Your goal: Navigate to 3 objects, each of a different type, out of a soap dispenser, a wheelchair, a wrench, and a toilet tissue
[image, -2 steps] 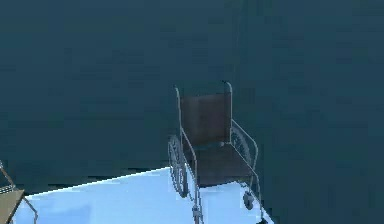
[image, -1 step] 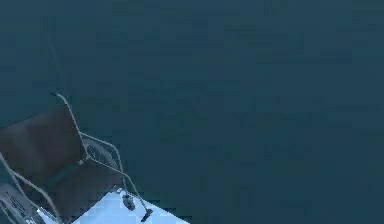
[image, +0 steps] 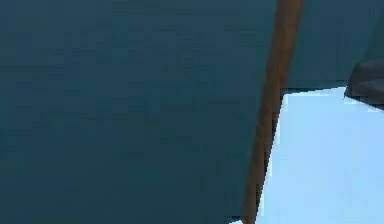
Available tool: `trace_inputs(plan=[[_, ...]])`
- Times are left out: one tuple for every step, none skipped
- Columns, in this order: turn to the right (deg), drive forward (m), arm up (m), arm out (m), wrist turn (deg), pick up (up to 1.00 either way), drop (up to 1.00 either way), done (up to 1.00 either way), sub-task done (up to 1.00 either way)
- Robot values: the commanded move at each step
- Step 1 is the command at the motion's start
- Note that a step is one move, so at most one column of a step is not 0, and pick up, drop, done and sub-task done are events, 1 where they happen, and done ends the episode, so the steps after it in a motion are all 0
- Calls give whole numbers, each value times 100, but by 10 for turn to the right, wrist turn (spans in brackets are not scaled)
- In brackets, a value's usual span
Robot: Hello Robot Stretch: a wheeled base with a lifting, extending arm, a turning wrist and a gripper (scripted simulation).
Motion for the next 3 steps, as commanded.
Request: trace_inputs(plan=[[450,0,0,0,0,0,0,0,0],[360,0,0,0,0,0,0,0,0],[0,100,0,0,0,0,0,0,0]])
